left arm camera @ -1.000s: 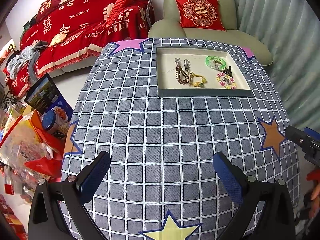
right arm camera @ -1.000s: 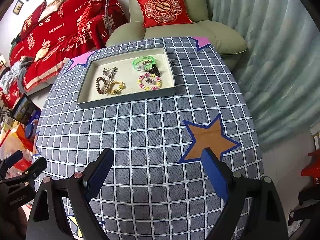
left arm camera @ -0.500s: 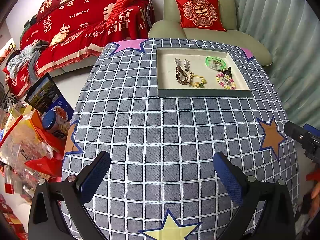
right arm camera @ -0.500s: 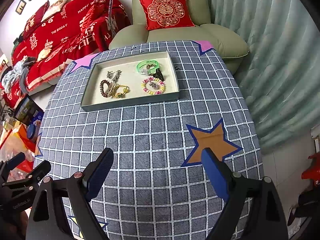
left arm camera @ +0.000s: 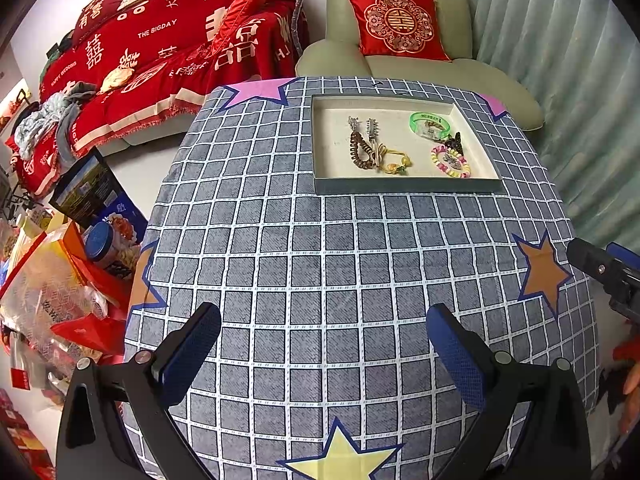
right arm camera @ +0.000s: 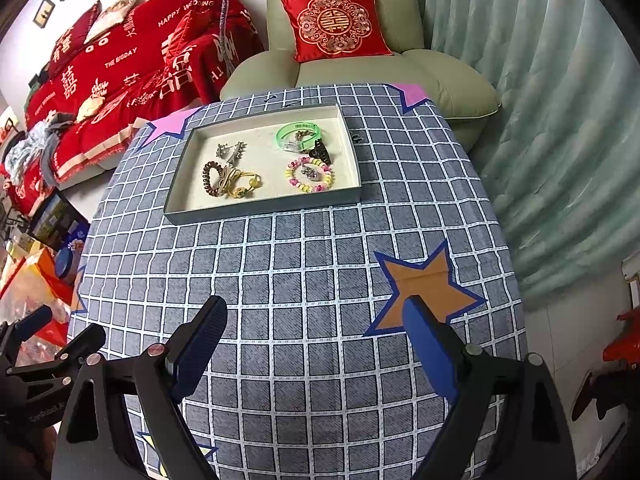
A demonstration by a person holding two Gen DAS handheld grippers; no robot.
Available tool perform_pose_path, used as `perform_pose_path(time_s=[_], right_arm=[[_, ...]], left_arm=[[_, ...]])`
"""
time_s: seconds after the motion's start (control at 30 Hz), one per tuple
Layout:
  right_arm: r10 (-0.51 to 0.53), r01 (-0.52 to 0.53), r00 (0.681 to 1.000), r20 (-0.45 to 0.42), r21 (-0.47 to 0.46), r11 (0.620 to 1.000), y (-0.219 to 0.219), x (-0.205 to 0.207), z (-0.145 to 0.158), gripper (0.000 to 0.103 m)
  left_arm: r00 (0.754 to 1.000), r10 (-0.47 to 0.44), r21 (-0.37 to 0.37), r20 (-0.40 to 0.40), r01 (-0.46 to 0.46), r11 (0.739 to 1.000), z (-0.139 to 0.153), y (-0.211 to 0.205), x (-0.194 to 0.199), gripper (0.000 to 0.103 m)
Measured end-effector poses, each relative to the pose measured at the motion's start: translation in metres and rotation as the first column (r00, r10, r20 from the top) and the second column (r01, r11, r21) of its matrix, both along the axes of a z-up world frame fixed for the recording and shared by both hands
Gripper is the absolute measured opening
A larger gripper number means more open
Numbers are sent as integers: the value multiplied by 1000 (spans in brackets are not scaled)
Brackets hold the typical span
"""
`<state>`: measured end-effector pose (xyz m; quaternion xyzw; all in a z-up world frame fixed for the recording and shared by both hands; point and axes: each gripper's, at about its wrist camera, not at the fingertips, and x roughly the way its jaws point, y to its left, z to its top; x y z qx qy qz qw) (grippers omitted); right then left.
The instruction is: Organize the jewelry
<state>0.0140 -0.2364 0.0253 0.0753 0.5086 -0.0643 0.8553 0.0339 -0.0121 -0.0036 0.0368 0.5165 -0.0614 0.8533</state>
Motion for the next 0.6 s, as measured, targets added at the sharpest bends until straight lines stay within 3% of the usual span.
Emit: perform_pose_path(time_s=[0.6], right_arm=[[8,-8,1000,-2,0,1000,3,1,-1,91]], left_arm=[[1000,2,2,-3,-2,1000,0,0,0,103]])
